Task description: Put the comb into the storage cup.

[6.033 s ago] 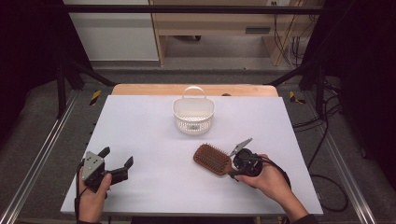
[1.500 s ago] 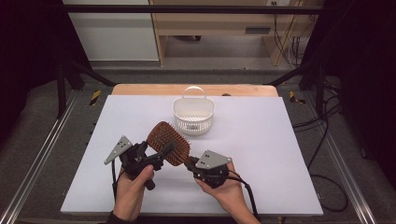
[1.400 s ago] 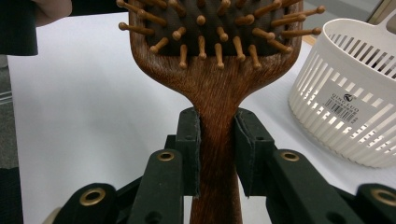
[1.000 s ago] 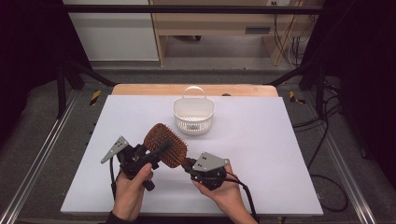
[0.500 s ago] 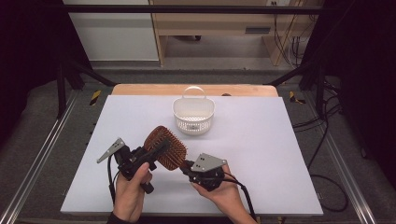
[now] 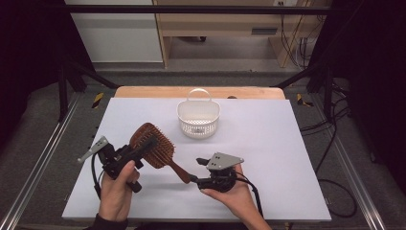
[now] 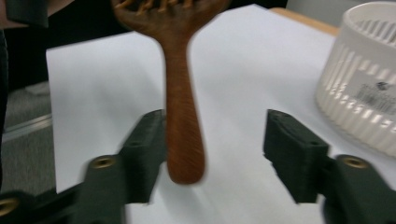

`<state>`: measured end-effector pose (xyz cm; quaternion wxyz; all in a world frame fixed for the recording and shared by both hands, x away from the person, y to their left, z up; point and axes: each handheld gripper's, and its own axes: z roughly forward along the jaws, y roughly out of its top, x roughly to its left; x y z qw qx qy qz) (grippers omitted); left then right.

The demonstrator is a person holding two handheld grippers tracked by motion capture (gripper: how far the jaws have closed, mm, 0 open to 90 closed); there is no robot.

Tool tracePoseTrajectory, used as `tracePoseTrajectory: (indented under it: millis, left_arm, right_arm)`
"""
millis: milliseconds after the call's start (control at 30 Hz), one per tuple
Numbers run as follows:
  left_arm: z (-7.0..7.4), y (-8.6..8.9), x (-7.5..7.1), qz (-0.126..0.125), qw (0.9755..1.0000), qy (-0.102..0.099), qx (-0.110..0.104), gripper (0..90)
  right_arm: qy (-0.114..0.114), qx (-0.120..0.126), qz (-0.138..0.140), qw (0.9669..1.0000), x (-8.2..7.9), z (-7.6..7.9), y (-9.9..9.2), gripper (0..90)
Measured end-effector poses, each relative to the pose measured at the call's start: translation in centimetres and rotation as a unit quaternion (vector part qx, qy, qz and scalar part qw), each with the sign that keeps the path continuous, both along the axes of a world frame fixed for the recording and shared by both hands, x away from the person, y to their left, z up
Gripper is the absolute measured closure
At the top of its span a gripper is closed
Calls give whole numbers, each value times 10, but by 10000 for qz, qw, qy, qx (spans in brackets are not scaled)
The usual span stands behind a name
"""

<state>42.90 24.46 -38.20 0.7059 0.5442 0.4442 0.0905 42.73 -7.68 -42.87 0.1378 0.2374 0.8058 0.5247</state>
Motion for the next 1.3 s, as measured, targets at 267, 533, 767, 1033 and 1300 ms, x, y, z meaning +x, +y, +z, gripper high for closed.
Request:
tracePoseTrajectory:
  millis: [267, 533, 767, 1033, 1300]
  left_arm:
    - [9, 32, 4, -96, 9991, -207, 361, 517]
    - [12, 50, 5, 167, 9992, -226, 290, 517]
    - [14, 65, 4, 403, 9986, -263, 197, 517]
    - [12, 62, 4, 585, 9976, -230, 282, 519]
    - [11, 63, 3, 965, 9943, -287, 344, 519]
  right_arm:
    - [-114, -362, -541, 9978, 2, -2, -29, 101]
    - [-432, 172, -880, 9950, 5, 9, -74, 89]
    - [-380, 187, -905, 9950, 9, 6, -78, 70]
    - [-390, 14, -949, 9947, 10, 3, -82, 69]
    - [-538, 132, -1430, 9882, 9, 7, -104, 93]
